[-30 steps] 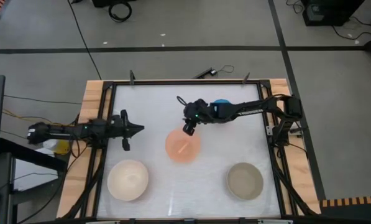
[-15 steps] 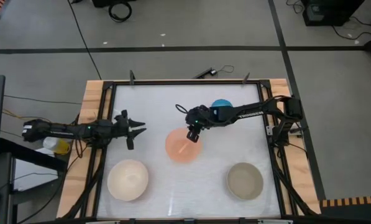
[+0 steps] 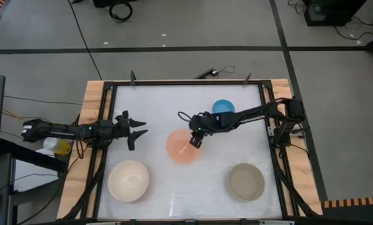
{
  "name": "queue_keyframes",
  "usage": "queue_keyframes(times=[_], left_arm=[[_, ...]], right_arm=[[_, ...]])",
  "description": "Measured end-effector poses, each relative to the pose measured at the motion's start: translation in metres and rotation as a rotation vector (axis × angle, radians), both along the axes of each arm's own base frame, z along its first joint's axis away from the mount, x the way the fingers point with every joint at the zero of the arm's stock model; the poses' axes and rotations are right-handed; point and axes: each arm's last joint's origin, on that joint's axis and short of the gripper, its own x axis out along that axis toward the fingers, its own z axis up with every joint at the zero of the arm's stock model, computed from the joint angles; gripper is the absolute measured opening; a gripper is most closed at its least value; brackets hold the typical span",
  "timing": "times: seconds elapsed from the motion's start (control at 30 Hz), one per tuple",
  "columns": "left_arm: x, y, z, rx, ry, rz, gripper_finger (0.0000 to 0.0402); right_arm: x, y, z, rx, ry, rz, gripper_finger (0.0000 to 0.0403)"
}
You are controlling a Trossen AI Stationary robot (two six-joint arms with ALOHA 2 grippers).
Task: Nest bowls inside each other
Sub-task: Stack the orange bowl into the white bowl
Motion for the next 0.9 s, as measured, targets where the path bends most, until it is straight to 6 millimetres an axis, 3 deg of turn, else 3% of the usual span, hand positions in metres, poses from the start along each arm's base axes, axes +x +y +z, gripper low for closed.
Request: queue_keyframes(times=[0.13, 0.27, 0.33, 0.53, 0.73, 0.9], left_arm=[[0.000, 0.000, 0.000, -0.002, -0.002, 0.001, 0.0183], [0.001, 0.000, 0.005, -0.036, -0.062, 0.007, 0.0183], [0.001, 0.000, 0.008, -0.049, -0.100, 0.008, 0.0183], [0.005, -0.001, 0.010, -0.050, -0.123, 0.000, 0.0183], [0.013, 0.000, 0.025, -0.048, -0.285, 0.061, 0.0192], [0.018, 0.002, 0.026, 0.000, -0.278, 0.103, 0.0197]], right_arm=[[-0.004, 0.005, -0.006, -0.008, 0.014, -0.009, 0.0120], [0.001, 0.011, -0.003, -0.064, -0.044, 0.031, 0.0038], [0.006, 0.013, 0.001, -0.104, -0.093, 0.065, 0.0015], [0.019, 0.013, 0.015, -0.289, -0.243, 0.095, 0.0019], [0.025, 0.009, 0.029, -0.556, -0.304, 0.033, 0.0012], [0.030, 0.007, 0.041, -0.682, -0.367, 0.016, 0.0015]])
